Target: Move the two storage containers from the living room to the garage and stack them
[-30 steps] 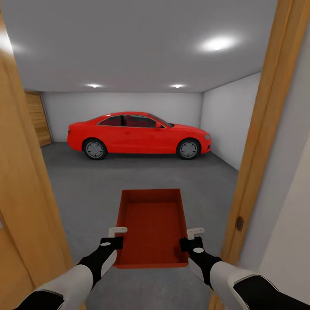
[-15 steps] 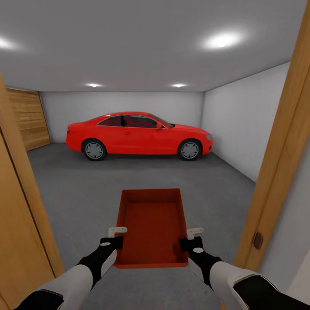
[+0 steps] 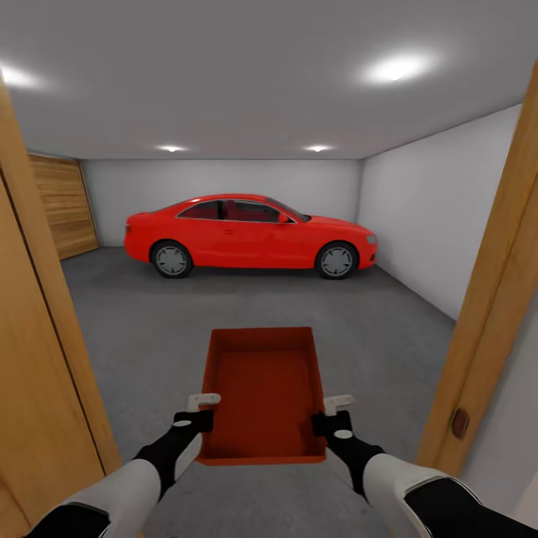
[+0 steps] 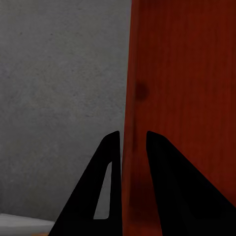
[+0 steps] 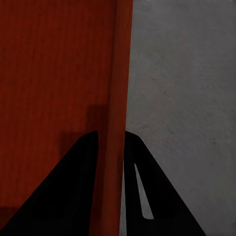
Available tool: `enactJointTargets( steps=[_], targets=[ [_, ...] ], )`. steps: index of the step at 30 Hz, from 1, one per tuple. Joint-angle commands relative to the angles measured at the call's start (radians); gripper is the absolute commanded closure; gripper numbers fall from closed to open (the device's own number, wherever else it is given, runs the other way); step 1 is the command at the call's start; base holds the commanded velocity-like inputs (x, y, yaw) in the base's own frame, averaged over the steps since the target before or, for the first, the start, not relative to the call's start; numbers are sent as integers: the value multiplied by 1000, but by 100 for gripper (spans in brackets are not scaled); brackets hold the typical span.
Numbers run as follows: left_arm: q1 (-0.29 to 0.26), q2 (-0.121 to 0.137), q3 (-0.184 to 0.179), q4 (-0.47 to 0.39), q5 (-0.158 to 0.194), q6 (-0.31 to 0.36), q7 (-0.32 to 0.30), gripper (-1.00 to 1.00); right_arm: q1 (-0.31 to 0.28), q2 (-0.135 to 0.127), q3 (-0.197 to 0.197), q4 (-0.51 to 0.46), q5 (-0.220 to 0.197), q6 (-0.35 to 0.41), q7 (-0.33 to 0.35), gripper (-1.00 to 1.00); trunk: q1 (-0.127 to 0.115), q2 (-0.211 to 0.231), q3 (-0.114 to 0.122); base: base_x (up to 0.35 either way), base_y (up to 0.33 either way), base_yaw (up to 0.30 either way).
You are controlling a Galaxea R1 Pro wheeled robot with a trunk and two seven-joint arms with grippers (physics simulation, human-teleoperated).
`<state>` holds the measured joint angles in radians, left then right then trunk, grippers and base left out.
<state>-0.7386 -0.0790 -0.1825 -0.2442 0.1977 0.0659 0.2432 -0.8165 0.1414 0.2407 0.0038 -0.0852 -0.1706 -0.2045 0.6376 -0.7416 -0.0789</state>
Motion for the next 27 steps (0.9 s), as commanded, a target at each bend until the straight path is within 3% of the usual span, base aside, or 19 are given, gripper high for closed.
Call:
enactJointTargets(
  steps=[1,9,12,16,27],
  targets=[
    [-1,44,18,0,5,6,29,100,-1,-5,-24,-2,-11,-7,-17,100,0,-1,-2,0,0,80],
    [-1,44,18,0,5,6,30,100,-1,-5,-24,-1,-10,-6,-16,100,0,-1,-2,0,0,21],
    [-1,44,18,9,5,-50,30,100,-1,-5,-24,-1,-10,-6,-16,100,0,-1,-2,0,-89,1],
    [-1,44,18,13,5,-72,30,100,-1,-5,-24,-1,-10,-6,-16,100,0,-1,-2,0,-105,0],
    [-1,44,18,15,6,-77,30,100,-1,-5,-24,-1,-11,-7,-16,100,0,-1,-2,0,-9,0]
  ],
)
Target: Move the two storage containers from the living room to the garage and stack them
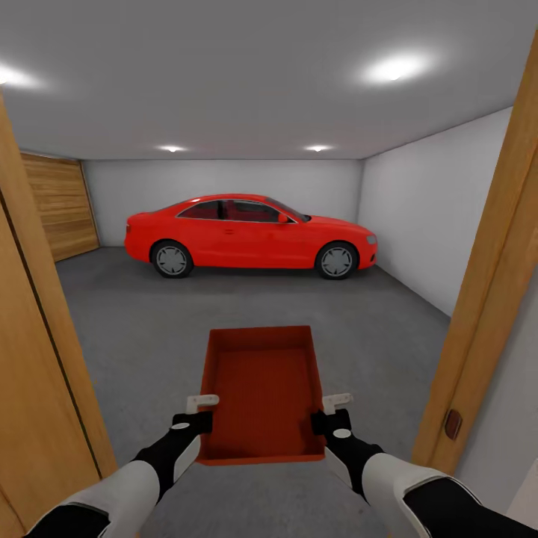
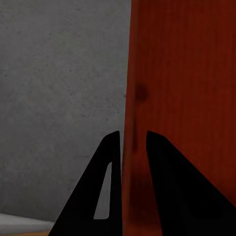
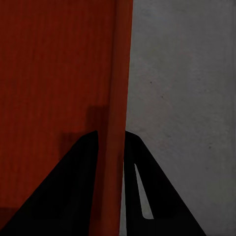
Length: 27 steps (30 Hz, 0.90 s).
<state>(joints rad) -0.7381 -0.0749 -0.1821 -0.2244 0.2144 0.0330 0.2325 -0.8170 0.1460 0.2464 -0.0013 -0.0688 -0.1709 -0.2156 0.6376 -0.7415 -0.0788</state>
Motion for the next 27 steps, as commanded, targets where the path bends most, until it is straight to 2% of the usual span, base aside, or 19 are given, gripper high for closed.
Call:
enactJointTargets(
  steps=[1,8,27],
  targets=[
    [-1,40,18,-4,-11,-44,41,100,-1,-9,-30,4,-28,-6,-5,100,0,-2,-2,0,0,0],
    [-1,40,17,-5,-2,-44,41,100,-1,-9,-30,4,-27,-6,-5,100,0,-2,-2,92,0,0],
    [-1,40,16,-6,10,-44,41,100,-1,-9,-30,4,-26,-6,-5,100,0,-2,-2,311,0,0]
  ],
)
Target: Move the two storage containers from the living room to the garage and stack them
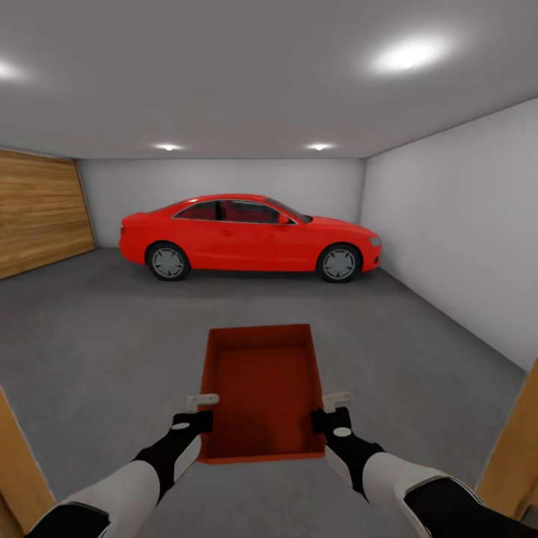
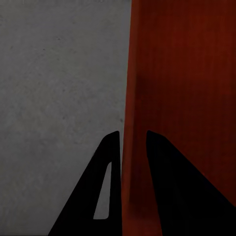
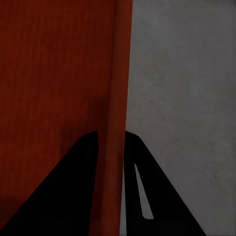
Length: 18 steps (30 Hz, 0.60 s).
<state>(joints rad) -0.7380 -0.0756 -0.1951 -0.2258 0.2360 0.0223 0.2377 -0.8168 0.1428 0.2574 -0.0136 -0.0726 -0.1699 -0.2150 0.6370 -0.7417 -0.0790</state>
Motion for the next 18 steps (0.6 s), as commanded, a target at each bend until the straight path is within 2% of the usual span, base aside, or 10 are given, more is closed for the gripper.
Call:
enactJointTargets(
  steps=[1,18],
  targets=[
    [-1,40,29,-4,-12,-33,35,100,-1,-6,-41,17,-23,-7,-6,100,1,-1,-2,321,0,0],
    [-1,40,29,-4,-12,-33,35,100,-1,-6,-41,16,-23,-7,-6,100,1,-1,-2,321,0,0]
  ],
)
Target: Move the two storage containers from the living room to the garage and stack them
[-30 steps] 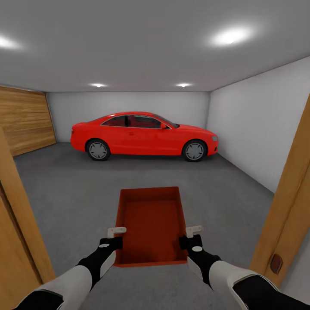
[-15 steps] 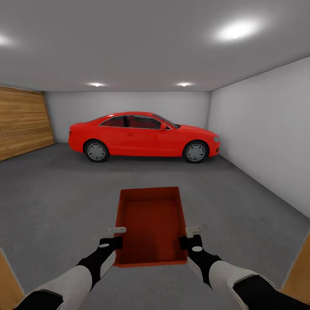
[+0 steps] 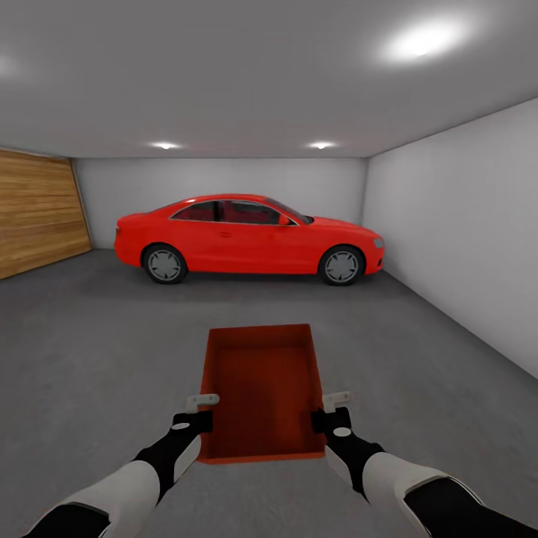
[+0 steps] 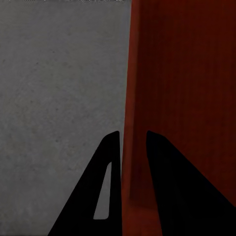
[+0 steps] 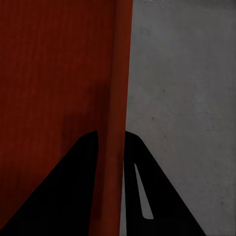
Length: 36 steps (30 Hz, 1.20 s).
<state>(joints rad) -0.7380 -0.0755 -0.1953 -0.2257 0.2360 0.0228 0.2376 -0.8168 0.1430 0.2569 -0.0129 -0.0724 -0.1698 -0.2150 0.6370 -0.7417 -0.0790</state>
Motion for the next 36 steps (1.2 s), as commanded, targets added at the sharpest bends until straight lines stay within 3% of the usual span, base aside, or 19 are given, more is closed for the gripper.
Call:
enactJointTargets(
  steps=[1,36],
  targets=[
    [-1,40,30,-4,-12,-34,35,100,-1,-6,-41,15,-23,-7,-6,100,1,-1,-2,321,0,0],
    [-1,40,30,-3,-12,-34,35,100,-1,-6,-41,15,-23,-7,-6,100,1,-1,-2,321,0,0]
  ],
)
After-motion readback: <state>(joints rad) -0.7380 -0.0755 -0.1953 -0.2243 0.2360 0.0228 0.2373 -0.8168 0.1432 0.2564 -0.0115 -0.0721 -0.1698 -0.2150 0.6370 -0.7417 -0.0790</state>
